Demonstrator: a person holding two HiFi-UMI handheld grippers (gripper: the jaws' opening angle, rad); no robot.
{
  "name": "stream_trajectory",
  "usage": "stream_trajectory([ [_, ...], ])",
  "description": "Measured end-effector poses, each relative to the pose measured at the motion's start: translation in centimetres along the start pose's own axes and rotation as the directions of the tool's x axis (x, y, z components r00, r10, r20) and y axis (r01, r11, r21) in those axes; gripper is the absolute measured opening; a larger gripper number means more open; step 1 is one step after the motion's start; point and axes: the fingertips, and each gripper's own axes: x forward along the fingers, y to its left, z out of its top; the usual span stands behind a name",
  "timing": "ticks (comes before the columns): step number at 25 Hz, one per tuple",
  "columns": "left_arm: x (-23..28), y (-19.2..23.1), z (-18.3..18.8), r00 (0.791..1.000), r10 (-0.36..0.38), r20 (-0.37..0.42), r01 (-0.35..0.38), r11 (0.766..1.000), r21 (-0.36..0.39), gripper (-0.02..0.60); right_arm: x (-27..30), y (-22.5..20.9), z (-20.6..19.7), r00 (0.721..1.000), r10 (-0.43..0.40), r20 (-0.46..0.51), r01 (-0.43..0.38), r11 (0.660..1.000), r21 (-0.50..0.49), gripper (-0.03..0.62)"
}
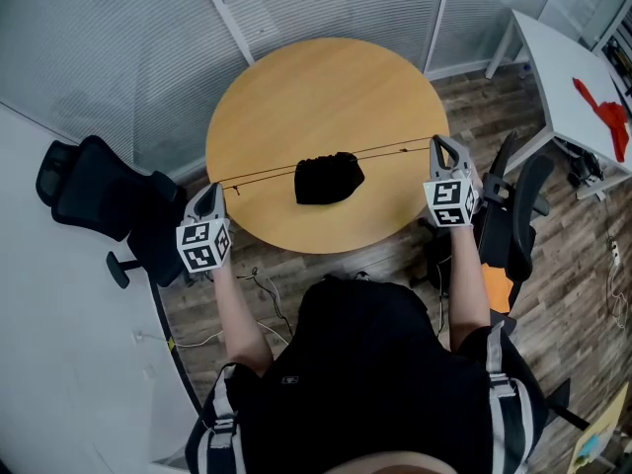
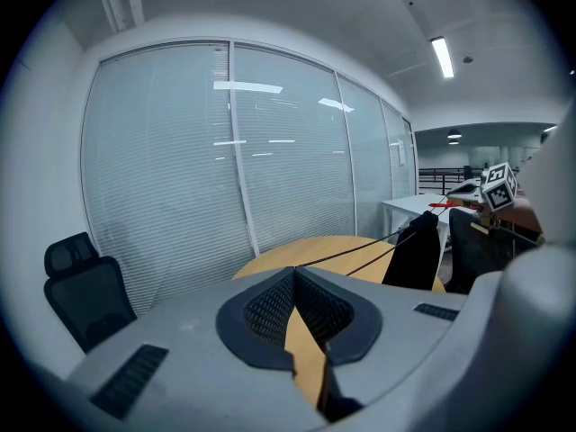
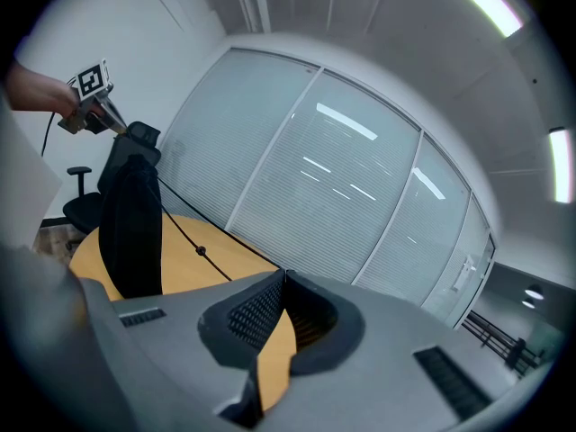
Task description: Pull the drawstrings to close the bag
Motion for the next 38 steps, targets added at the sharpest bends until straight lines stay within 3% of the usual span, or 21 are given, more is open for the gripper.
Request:
stream_trajectory([
  [16,1.4,1.2,-1.3,0.999,-0.012,-0.044,0.011,1.000,-0.014,0.014,2.0,1.5,-0.6,0.999,0.036,-0.028,-0.036,0.999,0.005,0.060],
  [23,5.0,2.8,-1.5,0.997,-0.045,-0.063,0.043,0.999,-0.019,0.014,5.9,1.5,0.3,0.999,0.034,-0.043,-0.035,0.999,-0.033,0.060],
  [29,10.3,6.2,2.7,0.997,-0.076,-0.030,0.077,0.997,0.013,0.015,10.3,-0.4,4.2,1.000,0.021,-0.019,-0.019,0.996,0.088,0.060],
  [35,14.8,9.0,9.1,0.994,-0.094,0.062,0.090,0.994,0.066,0.015,14.4,-3.6,9.1,0.998,-0.065,0.022,0.064,0.997,0.041,0.060],
  [38,16.5,9.2,8.6,0.993,-0.105,0.057,0.101,0.993,0.068,0.015,15.6,-3.3,8.4,0.997,-0.073,-0.003,0.073,0.995,0.065,0.060],
])
